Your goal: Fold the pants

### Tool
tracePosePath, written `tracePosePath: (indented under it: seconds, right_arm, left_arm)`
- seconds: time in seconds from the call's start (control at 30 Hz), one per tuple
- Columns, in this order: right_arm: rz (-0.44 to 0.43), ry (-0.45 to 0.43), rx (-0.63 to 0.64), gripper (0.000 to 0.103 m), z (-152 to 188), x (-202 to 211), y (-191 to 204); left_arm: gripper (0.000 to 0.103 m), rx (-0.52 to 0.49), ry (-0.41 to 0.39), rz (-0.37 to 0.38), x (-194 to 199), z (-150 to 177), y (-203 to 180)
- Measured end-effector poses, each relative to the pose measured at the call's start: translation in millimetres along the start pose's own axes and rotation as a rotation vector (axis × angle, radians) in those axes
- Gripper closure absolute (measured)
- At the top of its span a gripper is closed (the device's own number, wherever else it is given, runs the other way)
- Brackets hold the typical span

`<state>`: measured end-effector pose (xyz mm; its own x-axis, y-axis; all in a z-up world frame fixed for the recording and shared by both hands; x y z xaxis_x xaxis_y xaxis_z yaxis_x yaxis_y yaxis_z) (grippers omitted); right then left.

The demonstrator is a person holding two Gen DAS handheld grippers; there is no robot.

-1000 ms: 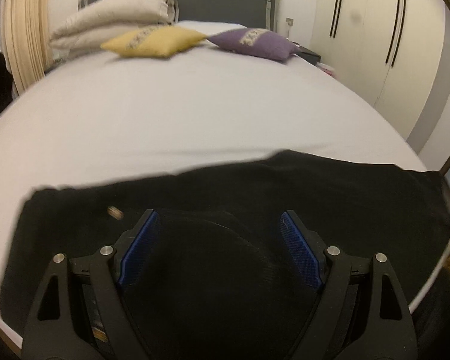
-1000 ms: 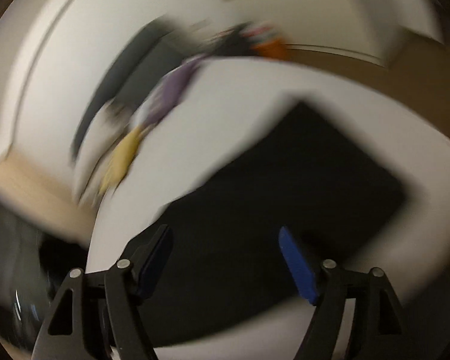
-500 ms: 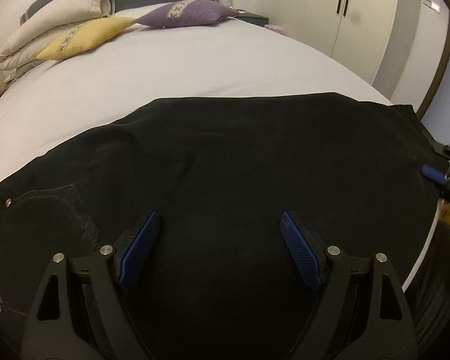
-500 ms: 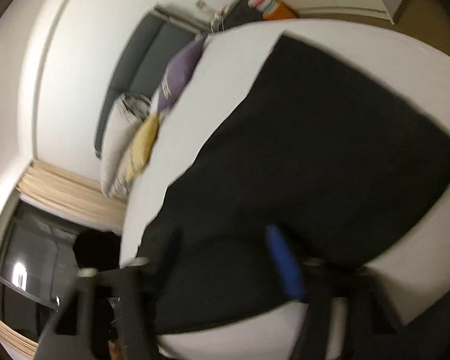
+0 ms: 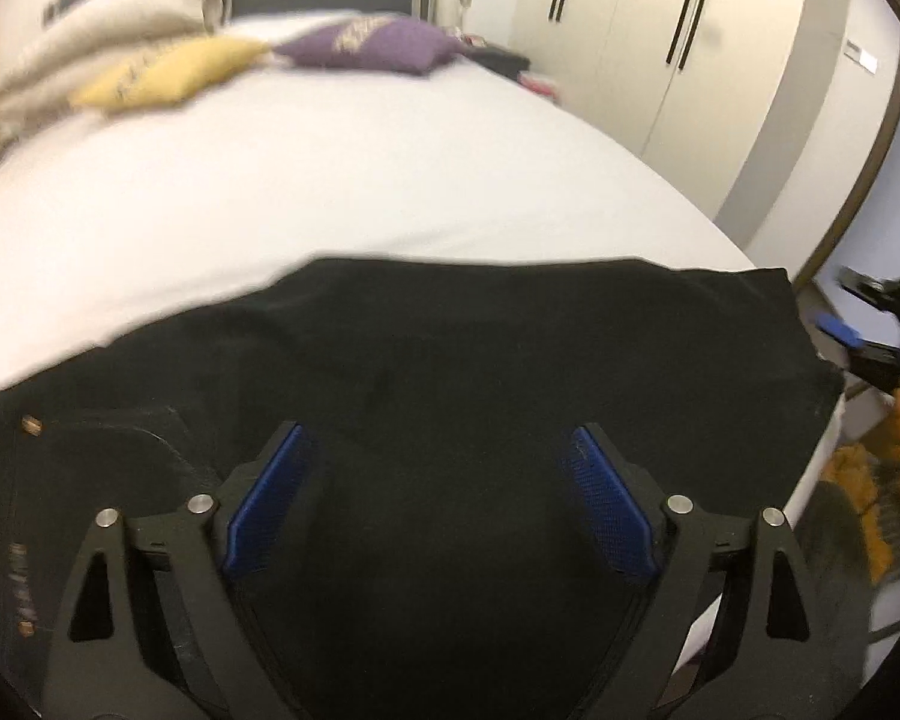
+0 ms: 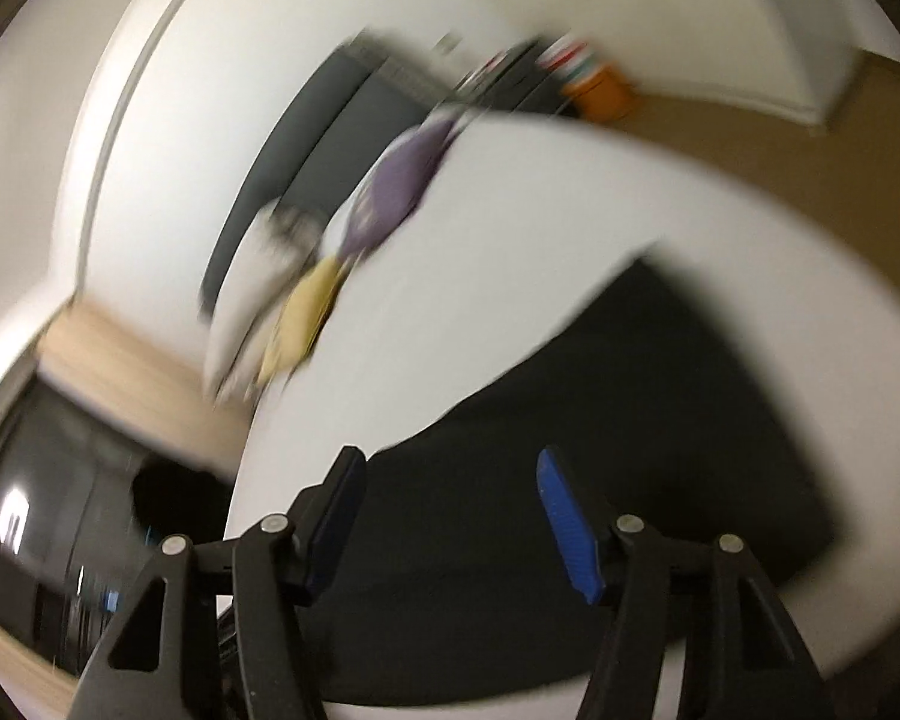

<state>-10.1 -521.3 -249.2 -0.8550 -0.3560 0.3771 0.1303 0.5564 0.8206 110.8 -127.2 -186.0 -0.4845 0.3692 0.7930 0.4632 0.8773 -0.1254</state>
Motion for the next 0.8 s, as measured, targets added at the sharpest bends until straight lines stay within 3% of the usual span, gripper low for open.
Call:
tracePosePath:
  seconds: [0.03,0.07,0.1,0.13,0.17,0.27,0.33,0.4,0.47,0.5,0.6,0.7,0.8]
  right_arm:
    - [-0.034,0.053,-0.004,0.040,3,-23,2]
    - [-0.016,0.105,-0.023,0.040,7,-46,-7]
    - [0.044,0.130,-0.041,0.041,10,-64,-20]
    - [0.085,0.143,-0.065,0.058,10,-74,-36]
    - [0.087,0.123,-0.070,0.075,2,-77,-44]
    - [0.136,0.035,-0.106,0.080,-17,-45,-68]
    - [0.212,-0.043,-0.115,0.080,-33,-16,-85]
    - [0.251,-0.105,-0.148,0.079,-44,10,-100]
    - [0.362,-0.174,-0.166,0.045,-47,52,-114]
    - [0.377,-0.202,-0.168,0.044,-41,72,-114]
    - [0.304,-0.240,-0.179,0.044,-36,101,-100]
    - [0.211,-0.191,-0.199,0.040,-8,115,-83]
    - [0.166,-0.152,-0.256,0.039,15,113,-77]
  left_arm:
    - [0.011,0.036,0.037,0.051,-9,7,4]
    - [0.011,0.078,0.109,0.087,-25,17,13]
    - [0.011,0.067,0.097,0.116,-30,18,18]
    - [0.011,0.038,0.065,0.119,-26,19,19]
    - [0.011,0.021,0.076,0.097,-23,21,20]
    - [0.012,0.011,0.083,0.042,-12,23,38]
    - [0.051,0.093,0.081,0.089,-3,23,63]
    - [0.075,0.156,0.089,0.096,6,28,89]
    - [0.075,0.194,0.077,0.051,18,32,116]
    - [0.075,0.216,0.075,0.010,26,33,131]
    - [0.075,0.316,0.021,-0.034,60,34,170]
    - [0.072,0.386,-0.038,-0.010,84,33,184]
    - [0.038,0.407,-0.078,0.043,93,35,166]
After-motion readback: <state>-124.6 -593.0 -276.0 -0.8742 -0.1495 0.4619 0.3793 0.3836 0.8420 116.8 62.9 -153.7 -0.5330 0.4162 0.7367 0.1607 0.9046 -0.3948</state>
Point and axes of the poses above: each gripper's, at about its wrist camera, not at the fingertips, and x roughly against the way its jaws point, y to its left, z to its underside, the point moved 8 cm from there along -x, roughly the way its jaws point, and after that the axes turned 6 degrees about -z, right-handed, at the moved point
